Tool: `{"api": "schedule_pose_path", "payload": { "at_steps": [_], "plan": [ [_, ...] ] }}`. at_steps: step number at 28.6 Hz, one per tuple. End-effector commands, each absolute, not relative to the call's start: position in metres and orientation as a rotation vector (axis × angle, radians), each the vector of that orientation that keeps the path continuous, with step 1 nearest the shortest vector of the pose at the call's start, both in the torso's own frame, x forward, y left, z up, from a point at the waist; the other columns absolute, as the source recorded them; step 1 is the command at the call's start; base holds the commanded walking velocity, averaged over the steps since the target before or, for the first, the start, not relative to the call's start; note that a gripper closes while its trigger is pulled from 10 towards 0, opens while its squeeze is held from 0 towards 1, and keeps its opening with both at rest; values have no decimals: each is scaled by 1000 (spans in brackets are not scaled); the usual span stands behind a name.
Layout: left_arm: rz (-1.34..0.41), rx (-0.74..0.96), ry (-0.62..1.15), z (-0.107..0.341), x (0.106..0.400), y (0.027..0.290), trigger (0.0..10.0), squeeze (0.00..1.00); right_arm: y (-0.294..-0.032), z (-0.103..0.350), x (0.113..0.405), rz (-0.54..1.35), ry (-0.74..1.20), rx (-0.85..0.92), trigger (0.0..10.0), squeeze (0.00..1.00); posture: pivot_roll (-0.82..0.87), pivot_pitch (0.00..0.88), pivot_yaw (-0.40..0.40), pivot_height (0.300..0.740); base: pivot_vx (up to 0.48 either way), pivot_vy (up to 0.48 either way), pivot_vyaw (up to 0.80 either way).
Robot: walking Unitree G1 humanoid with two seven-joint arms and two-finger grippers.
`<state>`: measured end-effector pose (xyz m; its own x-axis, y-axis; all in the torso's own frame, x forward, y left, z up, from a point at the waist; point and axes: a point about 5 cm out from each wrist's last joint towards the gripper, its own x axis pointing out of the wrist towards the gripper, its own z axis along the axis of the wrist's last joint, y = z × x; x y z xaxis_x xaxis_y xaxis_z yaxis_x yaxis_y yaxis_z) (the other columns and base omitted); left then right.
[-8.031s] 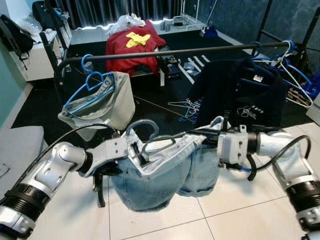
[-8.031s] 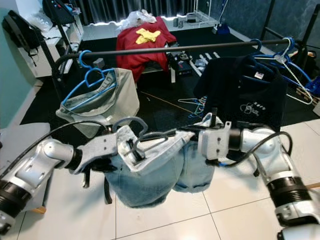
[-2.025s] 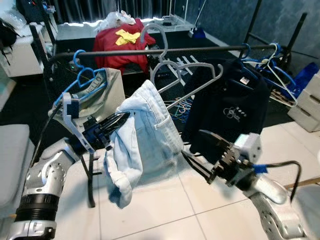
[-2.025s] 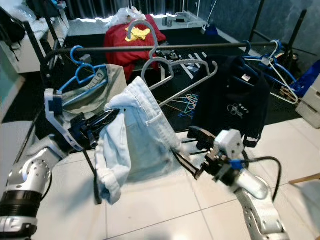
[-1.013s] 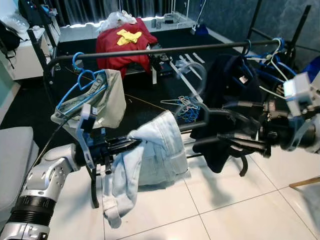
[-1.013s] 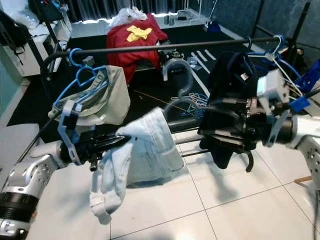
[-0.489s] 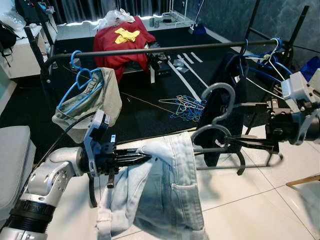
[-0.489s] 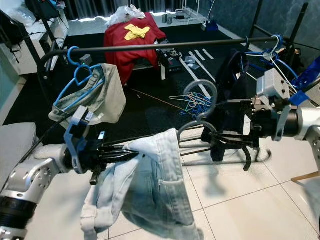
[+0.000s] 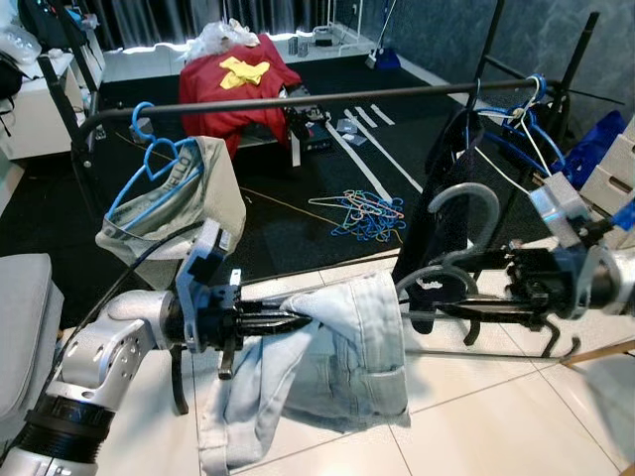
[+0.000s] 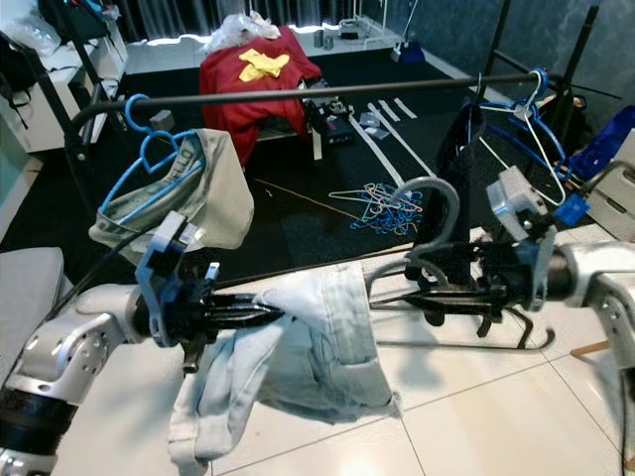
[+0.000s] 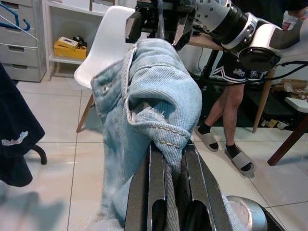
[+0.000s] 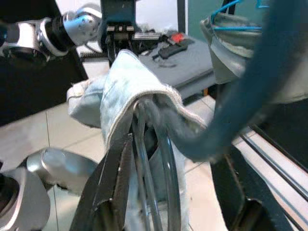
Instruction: Hang hanger
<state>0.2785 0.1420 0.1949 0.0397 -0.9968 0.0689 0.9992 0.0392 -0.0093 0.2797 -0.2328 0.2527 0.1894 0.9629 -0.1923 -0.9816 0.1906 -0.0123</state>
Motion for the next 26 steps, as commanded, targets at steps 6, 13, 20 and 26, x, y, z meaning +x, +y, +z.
{"api": "schedule_pose_path", "payload": {
  "at_steps": [6, 13, 20, 26],
  "plan": [
    [-1560, -28, -95, 207, 279, 137, 10000, 0, -224, 257, 282, 1379, 83, -134, 0, 0, -239, 69, -4, 740, 0, 0, 0],
    [-1506, -42, -121, 208, 285, 137, 10000, 0, -218, 258, 285, 1348, 14, -127, 0, 0, -244, 81, -1, 740, 0, 0, 0],
    [-1439, -41, -204, 218, 295, 139, 10000, 1000, -213, 256, 282, 1329, -5, -121, 0, 0, -249, 89, 3, 740, 0, 0, 0],
    [-1437, -57, -221, 224, 296, 143, 10000, 0, -214, 256, 281, 1310, -11, -121, 0, 0, -253, 90, 6, 740, 0, 0, 0]
  ]
}}
